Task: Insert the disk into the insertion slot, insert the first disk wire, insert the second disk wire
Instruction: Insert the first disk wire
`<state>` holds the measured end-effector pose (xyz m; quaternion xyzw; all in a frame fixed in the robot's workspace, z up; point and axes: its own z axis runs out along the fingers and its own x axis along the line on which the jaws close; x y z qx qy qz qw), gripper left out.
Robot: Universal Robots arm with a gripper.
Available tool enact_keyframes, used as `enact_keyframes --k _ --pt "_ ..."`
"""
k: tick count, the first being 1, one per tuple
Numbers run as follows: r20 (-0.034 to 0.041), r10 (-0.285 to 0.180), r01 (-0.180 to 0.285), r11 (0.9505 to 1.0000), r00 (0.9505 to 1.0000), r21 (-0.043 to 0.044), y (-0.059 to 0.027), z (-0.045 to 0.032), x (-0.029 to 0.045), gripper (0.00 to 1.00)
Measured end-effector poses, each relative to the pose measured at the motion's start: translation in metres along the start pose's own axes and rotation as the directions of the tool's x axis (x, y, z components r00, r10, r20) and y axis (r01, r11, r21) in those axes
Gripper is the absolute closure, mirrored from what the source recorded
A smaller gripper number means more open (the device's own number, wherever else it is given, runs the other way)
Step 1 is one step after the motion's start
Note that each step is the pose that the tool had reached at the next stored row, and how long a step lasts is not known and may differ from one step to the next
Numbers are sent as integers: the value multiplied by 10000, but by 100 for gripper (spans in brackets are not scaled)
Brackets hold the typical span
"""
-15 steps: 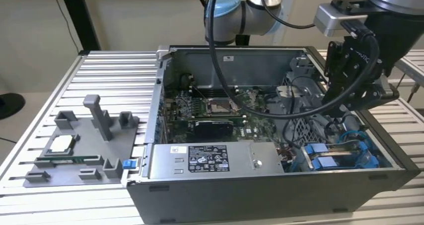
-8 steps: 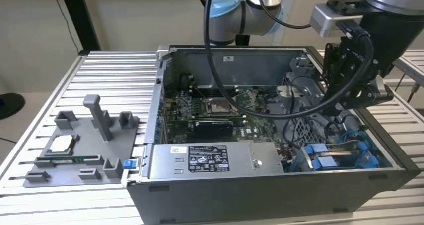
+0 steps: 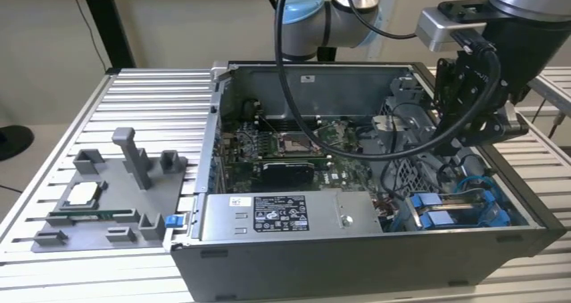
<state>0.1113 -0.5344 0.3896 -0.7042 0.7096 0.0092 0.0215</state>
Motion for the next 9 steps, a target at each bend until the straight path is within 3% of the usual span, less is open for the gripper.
enact_keyframes --k 9 --pt "1 -138 138 9999 9999 12 -19 4 -22 0"
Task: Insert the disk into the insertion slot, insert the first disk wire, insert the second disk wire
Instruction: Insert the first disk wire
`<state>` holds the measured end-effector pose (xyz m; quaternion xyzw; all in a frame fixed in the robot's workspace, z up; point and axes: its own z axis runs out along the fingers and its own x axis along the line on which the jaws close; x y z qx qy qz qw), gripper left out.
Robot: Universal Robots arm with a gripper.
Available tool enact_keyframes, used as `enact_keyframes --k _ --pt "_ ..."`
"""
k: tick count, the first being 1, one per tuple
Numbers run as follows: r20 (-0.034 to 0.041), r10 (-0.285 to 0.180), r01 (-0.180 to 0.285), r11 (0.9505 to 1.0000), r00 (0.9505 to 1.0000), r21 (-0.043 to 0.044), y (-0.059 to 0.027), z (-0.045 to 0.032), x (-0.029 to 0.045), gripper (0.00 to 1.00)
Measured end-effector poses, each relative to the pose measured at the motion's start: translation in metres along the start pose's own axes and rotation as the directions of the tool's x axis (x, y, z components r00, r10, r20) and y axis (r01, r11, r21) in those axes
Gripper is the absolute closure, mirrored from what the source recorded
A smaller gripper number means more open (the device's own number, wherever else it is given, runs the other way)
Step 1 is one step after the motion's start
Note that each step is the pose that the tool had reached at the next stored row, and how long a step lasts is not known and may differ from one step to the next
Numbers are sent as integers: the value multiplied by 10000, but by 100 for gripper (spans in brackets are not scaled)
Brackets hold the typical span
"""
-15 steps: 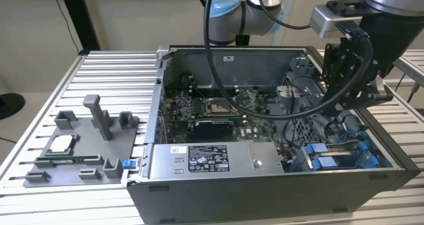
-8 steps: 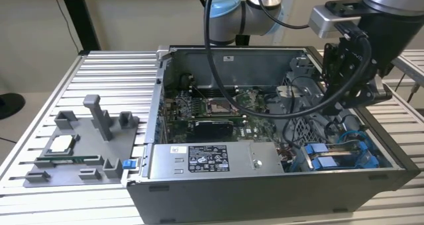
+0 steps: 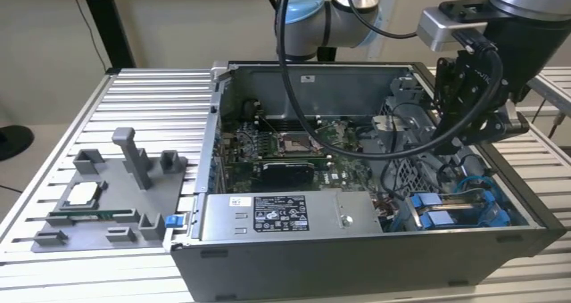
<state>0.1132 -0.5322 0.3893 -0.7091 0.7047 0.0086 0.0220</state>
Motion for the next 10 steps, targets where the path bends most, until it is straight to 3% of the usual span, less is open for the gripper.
enact_keyframes --k 3,4,10 --pt "2 -7 7 10000 10000 0 -1 7 0 0" --pt "2 -9 9 10000 10000 0 -1 10 0 100" --pt "5 -10 10 10000 10000 2 -1 18 3 100"
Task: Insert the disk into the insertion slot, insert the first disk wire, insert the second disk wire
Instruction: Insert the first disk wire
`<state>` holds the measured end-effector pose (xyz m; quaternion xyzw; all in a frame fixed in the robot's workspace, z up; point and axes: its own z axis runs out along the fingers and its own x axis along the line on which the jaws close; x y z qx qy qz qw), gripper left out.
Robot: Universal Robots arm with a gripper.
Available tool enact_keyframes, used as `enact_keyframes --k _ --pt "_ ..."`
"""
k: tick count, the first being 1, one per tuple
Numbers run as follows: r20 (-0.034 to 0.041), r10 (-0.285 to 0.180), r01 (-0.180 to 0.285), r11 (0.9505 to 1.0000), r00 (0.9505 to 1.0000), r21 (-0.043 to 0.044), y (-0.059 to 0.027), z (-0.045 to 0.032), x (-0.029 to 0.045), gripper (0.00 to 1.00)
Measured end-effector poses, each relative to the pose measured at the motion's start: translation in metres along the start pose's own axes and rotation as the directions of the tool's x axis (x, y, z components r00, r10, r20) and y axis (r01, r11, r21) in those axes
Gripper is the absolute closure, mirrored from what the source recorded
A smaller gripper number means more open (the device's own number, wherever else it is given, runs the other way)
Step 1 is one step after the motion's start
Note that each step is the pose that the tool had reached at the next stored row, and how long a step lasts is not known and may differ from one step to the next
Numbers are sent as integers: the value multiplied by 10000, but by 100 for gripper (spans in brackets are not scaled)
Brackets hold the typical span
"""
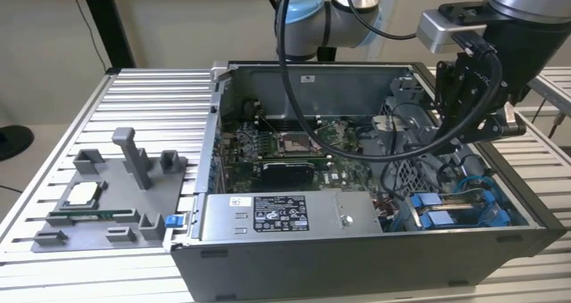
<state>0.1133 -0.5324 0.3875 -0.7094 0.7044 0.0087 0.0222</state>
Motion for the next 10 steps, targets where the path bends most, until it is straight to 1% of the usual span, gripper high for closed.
enact_keyframes --k 10 --pt "-9 1 -1 10000 10000 0 0 -1 0 100"
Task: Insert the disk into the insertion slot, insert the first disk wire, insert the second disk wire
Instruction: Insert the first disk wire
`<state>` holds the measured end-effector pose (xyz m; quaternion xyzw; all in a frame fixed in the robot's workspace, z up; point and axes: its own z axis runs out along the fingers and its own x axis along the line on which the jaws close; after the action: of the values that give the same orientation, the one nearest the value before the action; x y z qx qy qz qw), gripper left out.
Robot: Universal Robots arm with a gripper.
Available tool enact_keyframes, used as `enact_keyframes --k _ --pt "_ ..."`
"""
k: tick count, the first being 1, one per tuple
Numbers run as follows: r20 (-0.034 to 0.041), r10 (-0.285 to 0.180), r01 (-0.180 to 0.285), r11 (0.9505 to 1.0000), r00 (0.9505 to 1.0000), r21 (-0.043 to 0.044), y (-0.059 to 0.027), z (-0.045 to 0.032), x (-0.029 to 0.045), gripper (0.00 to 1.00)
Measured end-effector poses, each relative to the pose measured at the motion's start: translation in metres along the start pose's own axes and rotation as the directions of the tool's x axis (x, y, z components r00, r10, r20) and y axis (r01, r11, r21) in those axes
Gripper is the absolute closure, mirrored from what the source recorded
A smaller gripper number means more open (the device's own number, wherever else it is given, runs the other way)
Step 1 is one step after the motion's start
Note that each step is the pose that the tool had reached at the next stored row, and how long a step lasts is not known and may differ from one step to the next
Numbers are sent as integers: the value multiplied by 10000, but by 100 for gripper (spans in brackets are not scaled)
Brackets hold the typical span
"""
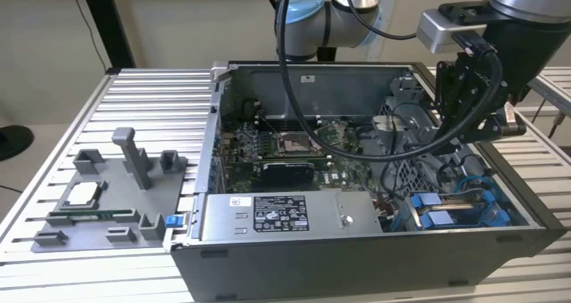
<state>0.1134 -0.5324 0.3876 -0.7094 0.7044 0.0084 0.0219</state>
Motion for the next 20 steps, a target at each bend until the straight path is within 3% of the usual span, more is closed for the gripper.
enact_keyframes --k 5,10,20 --pt "1 -2 2 10000 10000 -2 -27 2 4 100" --pt "0 3 -3 10000 10000 -56 -178 5 54 100" --pt "2 12 -12 9996 10000 -273 -313 21 315 100"
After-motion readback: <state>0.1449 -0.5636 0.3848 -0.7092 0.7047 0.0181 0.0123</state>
